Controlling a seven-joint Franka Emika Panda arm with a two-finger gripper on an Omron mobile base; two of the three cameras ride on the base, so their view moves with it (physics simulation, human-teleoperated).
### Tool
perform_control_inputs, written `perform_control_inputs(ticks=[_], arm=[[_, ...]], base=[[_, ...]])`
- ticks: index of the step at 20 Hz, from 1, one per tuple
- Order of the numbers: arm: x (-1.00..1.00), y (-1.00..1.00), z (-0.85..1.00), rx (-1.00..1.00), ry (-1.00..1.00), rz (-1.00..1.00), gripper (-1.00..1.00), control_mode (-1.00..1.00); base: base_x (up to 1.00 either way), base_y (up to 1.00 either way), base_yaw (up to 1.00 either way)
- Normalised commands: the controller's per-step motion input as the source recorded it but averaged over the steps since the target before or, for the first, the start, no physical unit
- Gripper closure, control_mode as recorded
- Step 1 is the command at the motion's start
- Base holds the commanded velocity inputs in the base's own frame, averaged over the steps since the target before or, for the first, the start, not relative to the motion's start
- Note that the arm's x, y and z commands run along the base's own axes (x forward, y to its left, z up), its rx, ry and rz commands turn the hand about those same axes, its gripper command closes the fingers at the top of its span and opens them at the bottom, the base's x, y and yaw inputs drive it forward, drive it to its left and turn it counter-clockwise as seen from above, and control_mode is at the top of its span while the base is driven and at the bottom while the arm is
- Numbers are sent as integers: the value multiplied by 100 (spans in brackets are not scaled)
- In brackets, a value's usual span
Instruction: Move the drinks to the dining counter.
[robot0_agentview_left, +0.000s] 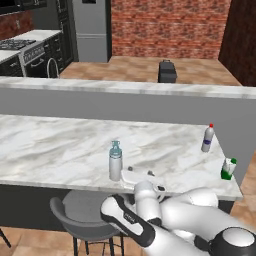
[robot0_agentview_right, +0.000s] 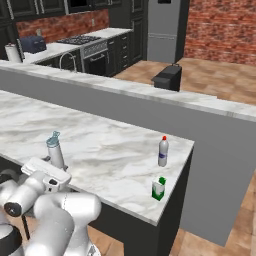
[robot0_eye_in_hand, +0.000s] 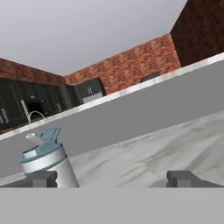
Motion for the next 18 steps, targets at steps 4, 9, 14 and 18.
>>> perform_control_inputs(ticks=[4, 9, 14, 18], arm=[[-98, 0, 100, 13, -4, -9, -100, -100], [-85, 7, 100, 13, -1, -6, -100, -100], [-72, 21, 100, 7, -6, -4, -100, -100], [-68, 14, 100, 4, -12, 0, -100, -100]], base=[[0, 0, 0], [0, 0, 0], [0, 0, 0], [0, 0, 0]])
